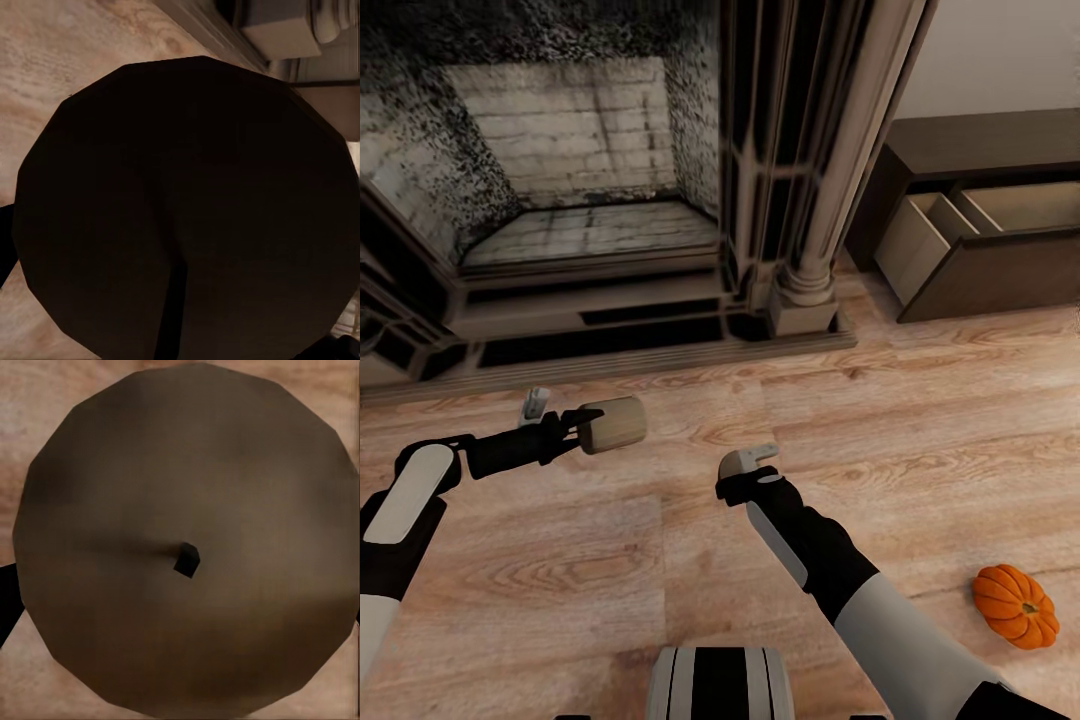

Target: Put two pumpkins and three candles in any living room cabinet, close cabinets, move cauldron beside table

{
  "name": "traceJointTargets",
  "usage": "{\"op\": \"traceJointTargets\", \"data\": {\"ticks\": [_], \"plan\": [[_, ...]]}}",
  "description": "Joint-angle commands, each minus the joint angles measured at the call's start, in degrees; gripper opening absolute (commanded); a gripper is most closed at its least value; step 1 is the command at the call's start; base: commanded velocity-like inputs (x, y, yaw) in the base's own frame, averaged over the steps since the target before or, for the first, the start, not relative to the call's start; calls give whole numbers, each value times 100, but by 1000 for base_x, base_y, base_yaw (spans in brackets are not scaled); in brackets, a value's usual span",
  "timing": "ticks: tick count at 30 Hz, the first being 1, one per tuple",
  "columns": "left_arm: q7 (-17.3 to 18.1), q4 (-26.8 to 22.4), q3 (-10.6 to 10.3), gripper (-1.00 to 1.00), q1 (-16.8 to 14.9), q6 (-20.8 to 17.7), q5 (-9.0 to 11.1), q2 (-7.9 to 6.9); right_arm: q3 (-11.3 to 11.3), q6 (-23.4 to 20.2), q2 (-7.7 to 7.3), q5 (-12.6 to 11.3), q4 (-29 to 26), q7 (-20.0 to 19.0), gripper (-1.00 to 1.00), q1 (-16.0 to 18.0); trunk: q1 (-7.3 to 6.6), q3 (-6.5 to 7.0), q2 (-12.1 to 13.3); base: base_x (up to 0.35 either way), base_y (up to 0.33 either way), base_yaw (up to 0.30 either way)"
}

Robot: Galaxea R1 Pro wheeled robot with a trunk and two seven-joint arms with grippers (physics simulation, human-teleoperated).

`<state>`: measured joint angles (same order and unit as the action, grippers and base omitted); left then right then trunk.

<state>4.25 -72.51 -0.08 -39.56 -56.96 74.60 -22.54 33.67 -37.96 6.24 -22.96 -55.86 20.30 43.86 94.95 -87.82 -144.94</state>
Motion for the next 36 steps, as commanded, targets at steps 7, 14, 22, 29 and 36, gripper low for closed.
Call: {"op": "traceJointTargets", "data": {"ticks": [7, 14, 22, 29, 36], "plan": [[6, -1, -1, -100, 1, 1, -16, -100, 5, 3, 6, 12, -42, 0, -100, -19, -18, 156, 10, 0, 0, 0], [5, -5, -9, -100, 1, 1, -16, -103, 1, 14, 8, 3, -53, 0, -100, -27, -36, 311, 19, 0, 0, 0], [0, 54, -1, -100, 1, 6, -19, -104, -414, 14, 8, 2, -57, 0, -100, -60, -56, 488, 30, 0, 0, 0], [5, 78, 3, -100, 1, 6, -17, -108, -440, 17, 8, 3, -57, -5, -100, -62, -74, 643, 39, -165, 0, 0], [-3, 79, 7, -100, 1, 10, -24, -111, -440, 33, 8, 2, -32, -7, -100, -62, -92, 798, 48, -117, 0, 0]]}}
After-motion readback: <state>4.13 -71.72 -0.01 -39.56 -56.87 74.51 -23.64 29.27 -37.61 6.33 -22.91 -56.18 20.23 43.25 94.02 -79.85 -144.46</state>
